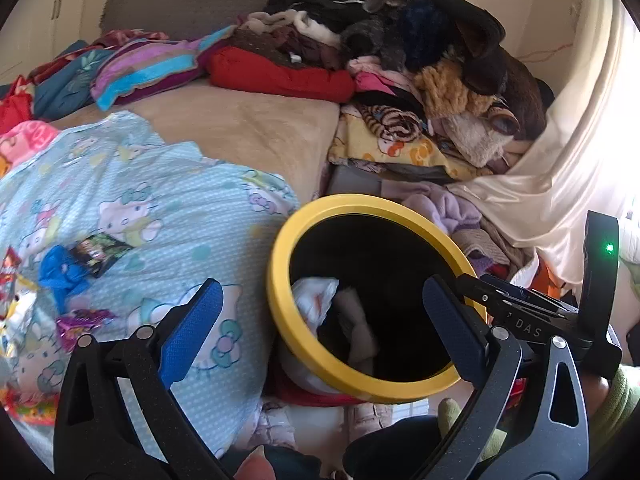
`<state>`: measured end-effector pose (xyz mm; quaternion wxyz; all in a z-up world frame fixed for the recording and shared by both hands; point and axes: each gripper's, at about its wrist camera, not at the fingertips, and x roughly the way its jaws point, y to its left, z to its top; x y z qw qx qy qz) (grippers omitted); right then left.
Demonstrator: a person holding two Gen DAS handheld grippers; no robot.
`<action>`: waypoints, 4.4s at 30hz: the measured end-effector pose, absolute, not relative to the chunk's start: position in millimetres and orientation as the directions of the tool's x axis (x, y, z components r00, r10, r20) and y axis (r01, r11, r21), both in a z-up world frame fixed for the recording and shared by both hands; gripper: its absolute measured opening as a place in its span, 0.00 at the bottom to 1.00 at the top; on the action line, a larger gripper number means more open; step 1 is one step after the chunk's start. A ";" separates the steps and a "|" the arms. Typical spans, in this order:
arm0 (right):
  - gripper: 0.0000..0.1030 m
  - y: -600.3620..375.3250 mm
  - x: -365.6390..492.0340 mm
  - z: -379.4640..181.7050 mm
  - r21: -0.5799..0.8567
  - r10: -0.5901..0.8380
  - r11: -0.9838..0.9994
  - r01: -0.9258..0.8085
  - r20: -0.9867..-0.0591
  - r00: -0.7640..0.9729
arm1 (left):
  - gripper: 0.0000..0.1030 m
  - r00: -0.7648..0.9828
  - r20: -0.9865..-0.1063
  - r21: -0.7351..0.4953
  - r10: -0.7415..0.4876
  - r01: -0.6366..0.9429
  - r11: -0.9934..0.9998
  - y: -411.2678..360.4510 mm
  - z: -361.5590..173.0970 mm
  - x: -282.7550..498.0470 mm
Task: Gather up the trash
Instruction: 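Carry both items over the yellow bin and open both tools to release, then move both open tools back over the candy wrappers on the sheet, then grasp the brown candy bar wrapper with the left tool while the right tool grasps the red candy tube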
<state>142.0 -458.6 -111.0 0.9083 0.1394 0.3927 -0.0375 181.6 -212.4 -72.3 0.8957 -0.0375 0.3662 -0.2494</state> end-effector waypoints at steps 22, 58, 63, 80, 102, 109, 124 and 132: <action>0.58 -383.0 128.9 -63.3 0.187 0.144 0.982 -0.032 -0.626 0.767 | 0.89 0.743 -0.572 -0.237 -0.348 0.257 0.937 -127.7 -41.6 151.4; 0.68 -202.5 110.5 -38.0 0.086 0.439 0.877 -0.473 -0.545 0.715 | 0.89 0.859 -0.498 -0.218 -0.116 0.006 0.976 1.0 -23.1 110.4; 0.68 -181.2 110.7 -42.6 0.065 0.460 0.853 -0.517 -0.562 0.688 | 0.89 0.862 -0.499 -0.229 -0.092 -0.028 0.973 18.4 -25.1 106.0; 0.68 -109.7 123.4 -82.8 0.046 0.515 0.747 -0.663 -0.671 0.534 | 0.89 0.807 -0.590 -0.271 0.007 -0.207 0.940 97.2 -62.9 85.6; 0.63 -42.9 168.5 -143.5 -0.028 0.427 0.630 -0.776 -0.823 0.376 | 0.51 0.612 -0.787 -0.318 -0.083 -0.286 0.904 124.7 -148.4 89.5; 0.56 -26.5 170.3 -157.3 -0.061 0.380 0.603 -0.795 -0.854 0.354 | 0.29 0.588 -0.805 -0.323 -0.080 -0.322 0.890 131.7 -159.1 92.6; 0.26 -61.2 170.9 -138.3 0.122 0.498 0.689 -0.715 -0.797 0.343 | 0.11 0.622 -0.781 -0.328 -0.058 -0.330 0.885 144.3 -143.6 89.4; 0.26 -84.6 163.6 -122.1 0.200 0.558 0.717 -0.668 -0.738 0.379 | 0.10 0.682 -0.731 -0.304 -0.027 -0.290 0.907 138.6 -112.3 89.2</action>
